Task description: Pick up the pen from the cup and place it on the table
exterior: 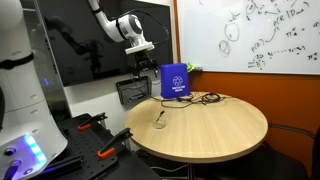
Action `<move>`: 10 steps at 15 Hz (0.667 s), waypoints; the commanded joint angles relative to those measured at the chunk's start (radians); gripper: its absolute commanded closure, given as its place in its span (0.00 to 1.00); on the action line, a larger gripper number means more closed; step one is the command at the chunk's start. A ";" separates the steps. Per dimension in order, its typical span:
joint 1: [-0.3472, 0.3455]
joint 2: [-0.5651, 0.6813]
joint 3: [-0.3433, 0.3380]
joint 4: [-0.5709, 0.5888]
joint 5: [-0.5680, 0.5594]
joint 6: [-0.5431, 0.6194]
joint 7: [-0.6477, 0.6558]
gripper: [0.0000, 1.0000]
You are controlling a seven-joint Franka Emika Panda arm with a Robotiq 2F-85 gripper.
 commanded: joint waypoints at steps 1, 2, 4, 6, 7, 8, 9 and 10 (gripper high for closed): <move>-0.009 0.035 0.012 0.009 -0.008 0.003 -0.060 0.00; -0.013 0.055 0.019 0.011 -0.013 0.009 -0.121 0.00; -0.002 0.098 0.011 0.016 -0.059 0.006 -0.145 0.00; 0.001 0.147 0.008 0.022 -0.106 0.021 -0.174 0.00; 0.005 0.175 0.002 0.031 -0.132 0.024 -0.172 0.00; 0.001 0.200 0.003 0.037 -0.149 0.037 -0.181 0.00; 0.000 0.227 0.002 0.048 -0.165 0.044 -0.189 0.03; 0.002 0.250 -0.001 0.060 -0.183 0.049 -0.192 0.09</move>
